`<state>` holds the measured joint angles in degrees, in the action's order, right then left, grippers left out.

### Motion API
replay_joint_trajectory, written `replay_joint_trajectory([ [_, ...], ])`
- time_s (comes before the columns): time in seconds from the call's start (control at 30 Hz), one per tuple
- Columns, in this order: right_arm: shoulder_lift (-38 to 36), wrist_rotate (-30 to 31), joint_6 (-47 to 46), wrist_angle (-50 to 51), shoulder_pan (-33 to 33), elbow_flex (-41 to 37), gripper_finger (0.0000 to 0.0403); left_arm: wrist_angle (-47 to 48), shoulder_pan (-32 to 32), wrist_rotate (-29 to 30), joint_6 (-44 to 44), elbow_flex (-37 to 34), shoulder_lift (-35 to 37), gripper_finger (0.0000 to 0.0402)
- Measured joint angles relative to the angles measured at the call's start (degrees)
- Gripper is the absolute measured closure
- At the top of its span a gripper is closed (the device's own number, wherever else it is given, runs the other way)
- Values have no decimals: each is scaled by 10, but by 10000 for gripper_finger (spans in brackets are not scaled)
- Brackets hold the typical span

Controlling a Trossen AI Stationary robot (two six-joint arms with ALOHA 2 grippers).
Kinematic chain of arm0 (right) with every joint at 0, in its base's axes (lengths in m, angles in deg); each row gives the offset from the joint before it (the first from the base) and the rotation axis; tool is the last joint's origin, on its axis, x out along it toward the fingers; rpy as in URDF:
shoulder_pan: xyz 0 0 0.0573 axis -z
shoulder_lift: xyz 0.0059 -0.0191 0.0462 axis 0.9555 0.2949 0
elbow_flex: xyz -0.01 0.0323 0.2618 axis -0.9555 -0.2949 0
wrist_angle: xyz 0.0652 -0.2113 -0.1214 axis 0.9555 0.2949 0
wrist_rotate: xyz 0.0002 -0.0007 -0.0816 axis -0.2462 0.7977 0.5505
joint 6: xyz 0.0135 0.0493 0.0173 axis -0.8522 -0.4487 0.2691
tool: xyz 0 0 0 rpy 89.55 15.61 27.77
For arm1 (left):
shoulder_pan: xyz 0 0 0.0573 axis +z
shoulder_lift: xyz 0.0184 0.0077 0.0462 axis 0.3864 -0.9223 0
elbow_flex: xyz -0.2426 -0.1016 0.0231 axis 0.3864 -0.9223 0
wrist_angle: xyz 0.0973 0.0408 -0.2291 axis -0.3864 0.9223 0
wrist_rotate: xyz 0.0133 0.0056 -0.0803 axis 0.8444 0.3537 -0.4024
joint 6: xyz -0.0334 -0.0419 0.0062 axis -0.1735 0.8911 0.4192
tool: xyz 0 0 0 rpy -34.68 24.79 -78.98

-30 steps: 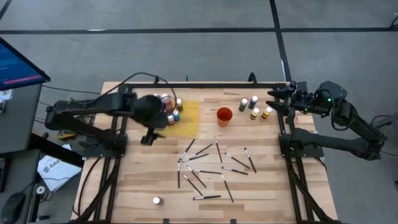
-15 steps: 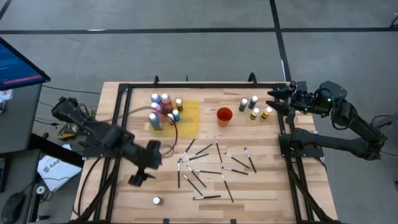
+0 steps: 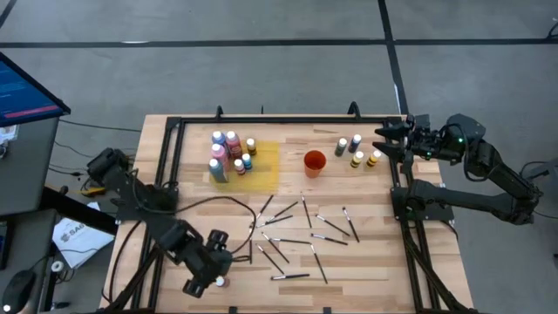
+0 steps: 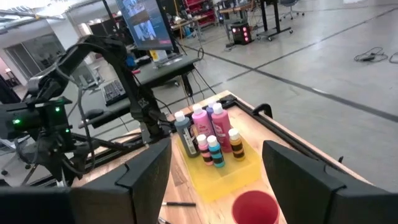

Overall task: Pick & Place Paint Supplies
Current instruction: Put the red paint bottle into the yellow bin

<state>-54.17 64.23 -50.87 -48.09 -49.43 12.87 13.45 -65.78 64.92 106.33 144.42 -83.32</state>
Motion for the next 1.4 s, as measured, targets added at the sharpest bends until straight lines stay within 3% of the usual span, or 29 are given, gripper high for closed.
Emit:
replay_joint_trajectory([
  [0.53,0,0,3,19,0,0,155,-68,-24,-9,88,-40,-26,137],
  [0.93,0,0,1,19,0,0,155,-119,-24,-5,90,-76,-26,138],
  [1.4,0,0,-5,19,0,0,155,-122,-24,-7,90,-94,-26,216],
])
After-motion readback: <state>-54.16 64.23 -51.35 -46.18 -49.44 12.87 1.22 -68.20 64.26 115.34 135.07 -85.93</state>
